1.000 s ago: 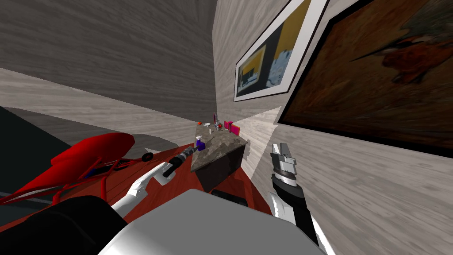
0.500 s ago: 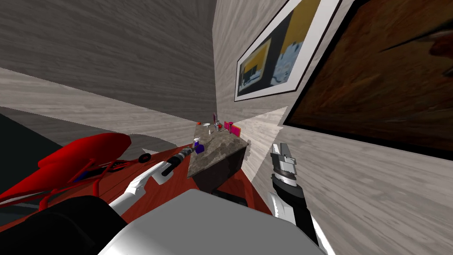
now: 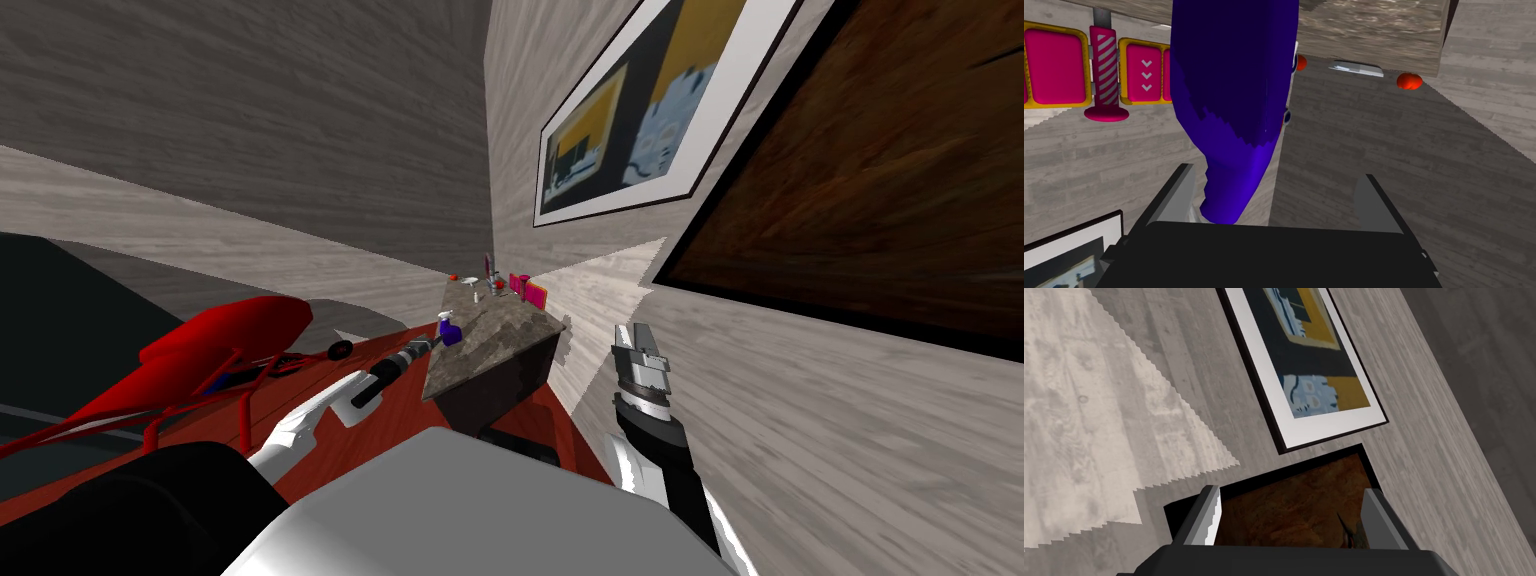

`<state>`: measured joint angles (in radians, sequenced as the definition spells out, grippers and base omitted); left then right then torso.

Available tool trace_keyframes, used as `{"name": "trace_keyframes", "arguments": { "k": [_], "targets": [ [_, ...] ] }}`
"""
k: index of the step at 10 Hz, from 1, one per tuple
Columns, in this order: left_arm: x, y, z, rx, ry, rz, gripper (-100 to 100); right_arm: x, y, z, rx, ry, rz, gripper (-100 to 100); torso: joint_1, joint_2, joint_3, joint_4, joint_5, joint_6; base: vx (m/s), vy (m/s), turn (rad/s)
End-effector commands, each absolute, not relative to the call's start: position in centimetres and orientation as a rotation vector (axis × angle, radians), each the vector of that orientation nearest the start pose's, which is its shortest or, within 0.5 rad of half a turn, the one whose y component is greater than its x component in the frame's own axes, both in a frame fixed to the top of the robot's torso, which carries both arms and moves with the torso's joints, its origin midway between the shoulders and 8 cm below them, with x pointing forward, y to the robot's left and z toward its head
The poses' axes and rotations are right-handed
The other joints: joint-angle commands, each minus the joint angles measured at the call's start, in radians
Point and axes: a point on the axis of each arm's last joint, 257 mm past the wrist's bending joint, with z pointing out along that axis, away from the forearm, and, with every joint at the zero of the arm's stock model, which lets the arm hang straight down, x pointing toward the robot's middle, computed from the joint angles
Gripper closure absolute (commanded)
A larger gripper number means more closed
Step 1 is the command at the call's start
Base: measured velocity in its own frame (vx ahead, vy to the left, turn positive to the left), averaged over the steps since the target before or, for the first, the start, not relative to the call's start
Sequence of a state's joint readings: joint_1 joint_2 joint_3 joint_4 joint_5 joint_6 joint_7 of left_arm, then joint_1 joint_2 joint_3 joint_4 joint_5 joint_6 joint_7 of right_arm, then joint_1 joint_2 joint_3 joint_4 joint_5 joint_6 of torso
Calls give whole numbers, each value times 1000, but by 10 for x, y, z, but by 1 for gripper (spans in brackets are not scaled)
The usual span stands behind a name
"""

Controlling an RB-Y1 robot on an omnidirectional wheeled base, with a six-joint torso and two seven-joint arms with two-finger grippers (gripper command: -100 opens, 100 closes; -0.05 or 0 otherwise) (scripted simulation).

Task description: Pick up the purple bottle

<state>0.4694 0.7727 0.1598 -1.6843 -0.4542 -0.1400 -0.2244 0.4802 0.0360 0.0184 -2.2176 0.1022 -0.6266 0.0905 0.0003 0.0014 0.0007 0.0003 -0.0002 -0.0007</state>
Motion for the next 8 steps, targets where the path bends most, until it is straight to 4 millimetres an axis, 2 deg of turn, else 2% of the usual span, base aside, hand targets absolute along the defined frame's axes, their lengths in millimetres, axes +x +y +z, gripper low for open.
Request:
{"name": "trace_keyframes", "arguments": {
  "k": [1,5,6,8],
  "targets": [
    [400,495,-235,-131,1766,-31,-100,338,-258,26,520,609,1202,0,0,0,0,0,0,0,14,-17,49],
    [400,495,-235,-131,1766,-31,-100,338,-258,26,520,609,1202,0,1,0,0,0,0,0,-6,7,-17],
    [400,495,-235,-131,1766,-31,100,338,-258,26,520,609,1202,0,0,0,0,0,0,0,0,0,0],
    [400,495,-235,-131,1766,-31,100,338,-258,26,520,609,1202,0,0,0,0,0,0,0,0,0,0]
  ]
}}
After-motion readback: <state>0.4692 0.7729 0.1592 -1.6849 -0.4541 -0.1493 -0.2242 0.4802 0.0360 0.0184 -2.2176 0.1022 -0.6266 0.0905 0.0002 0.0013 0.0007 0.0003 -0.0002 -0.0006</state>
